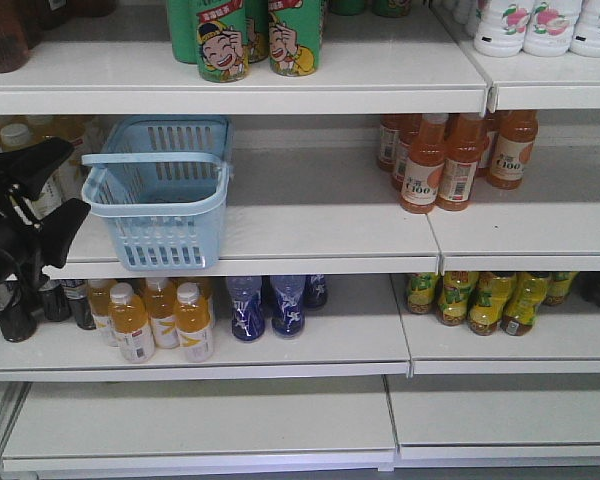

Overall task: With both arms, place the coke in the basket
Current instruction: 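Hook the left gripper under the basket handle and close it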

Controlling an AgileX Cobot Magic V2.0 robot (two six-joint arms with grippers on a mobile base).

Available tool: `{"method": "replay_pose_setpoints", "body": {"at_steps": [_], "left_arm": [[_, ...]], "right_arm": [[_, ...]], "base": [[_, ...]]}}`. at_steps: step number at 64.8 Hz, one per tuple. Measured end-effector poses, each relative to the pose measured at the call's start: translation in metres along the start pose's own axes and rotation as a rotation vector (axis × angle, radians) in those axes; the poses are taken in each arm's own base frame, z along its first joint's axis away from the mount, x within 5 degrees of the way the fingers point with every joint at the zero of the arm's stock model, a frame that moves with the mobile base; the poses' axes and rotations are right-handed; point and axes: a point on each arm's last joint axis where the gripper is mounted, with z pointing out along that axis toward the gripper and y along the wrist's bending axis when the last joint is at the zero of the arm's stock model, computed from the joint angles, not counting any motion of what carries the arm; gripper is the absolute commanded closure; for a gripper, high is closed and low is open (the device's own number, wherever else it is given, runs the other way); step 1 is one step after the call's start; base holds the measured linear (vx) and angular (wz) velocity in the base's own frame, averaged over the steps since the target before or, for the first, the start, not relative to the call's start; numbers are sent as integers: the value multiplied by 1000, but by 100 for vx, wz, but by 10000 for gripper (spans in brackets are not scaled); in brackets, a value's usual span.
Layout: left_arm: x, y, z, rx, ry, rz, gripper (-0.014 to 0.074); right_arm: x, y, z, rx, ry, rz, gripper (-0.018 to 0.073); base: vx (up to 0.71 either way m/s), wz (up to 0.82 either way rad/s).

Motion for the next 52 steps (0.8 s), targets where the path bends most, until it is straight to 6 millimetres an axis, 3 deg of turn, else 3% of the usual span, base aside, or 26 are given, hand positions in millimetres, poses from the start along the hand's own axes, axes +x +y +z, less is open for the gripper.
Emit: {"method": "replay_pose_setpoints", "body": {"at_steps": [16,30,52], "left_arm": [[-19,29,48,-40,-5,-34,17],[-30,59,77,-76,-6,-99,17],[-42,69,106,-59,-13,-96,17]], "right_arm": [[0,0,0,0,0,0,564],[0,0,0,0,0,0,564],[0,0,0,0,0,0,564]], "base": [[0,0],[0,0],[0,0]]}}
